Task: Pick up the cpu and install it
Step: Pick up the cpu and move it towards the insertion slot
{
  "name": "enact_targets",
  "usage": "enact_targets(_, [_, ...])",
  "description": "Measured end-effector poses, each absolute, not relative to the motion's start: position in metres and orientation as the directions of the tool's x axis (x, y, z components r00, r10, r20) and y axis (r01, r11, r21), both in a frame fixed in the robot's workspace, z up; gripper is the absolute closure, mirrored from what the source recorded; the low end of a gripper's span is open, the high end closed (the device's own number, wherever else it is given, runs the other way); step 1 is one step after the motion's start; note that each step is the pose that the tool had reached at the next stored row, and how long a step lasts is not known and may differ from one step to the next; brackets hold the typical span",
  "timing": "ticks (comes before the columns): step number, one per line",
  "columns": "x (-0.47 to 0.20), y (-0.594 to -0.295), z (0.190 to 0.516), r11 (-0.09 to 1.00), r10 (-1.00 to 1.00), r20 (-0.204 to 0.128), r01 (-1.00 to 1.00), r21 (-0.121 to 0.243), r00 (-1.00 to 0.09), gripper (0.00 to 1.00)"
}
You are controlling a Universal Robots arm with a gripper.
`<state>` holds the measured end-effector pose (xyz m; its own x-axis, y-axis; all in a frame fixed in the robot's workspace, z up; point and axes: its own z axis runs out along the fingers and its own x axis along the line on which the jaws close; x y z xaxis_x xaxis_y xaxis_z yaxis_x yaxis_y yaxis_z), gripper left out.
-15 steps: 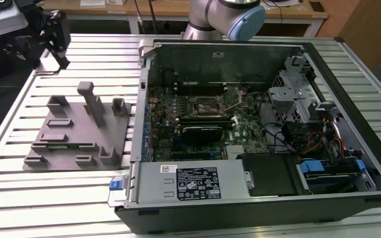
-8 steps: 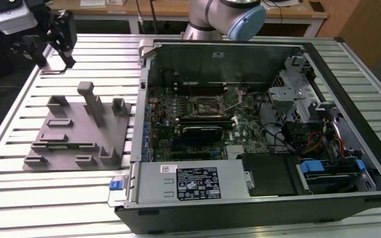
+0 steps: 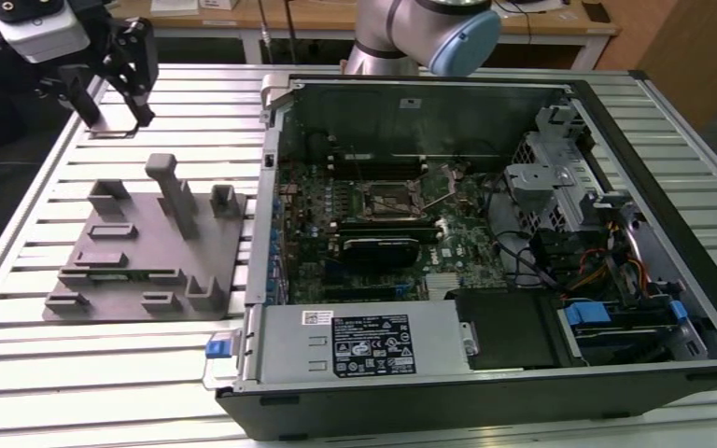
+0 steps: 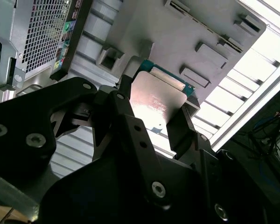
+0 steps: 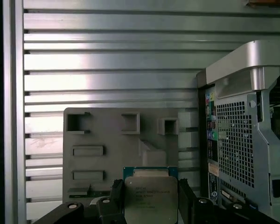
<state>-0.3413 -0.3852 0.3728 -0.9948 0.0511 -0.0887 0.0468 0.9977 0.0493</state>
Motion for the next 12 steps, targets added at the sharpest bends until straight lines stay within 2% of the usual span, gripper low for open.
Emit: enact_targets(12, [-0.327,-0.383,0.373,0.998,0.051,-0.089,0.047,0.049,-0.995,0.45])
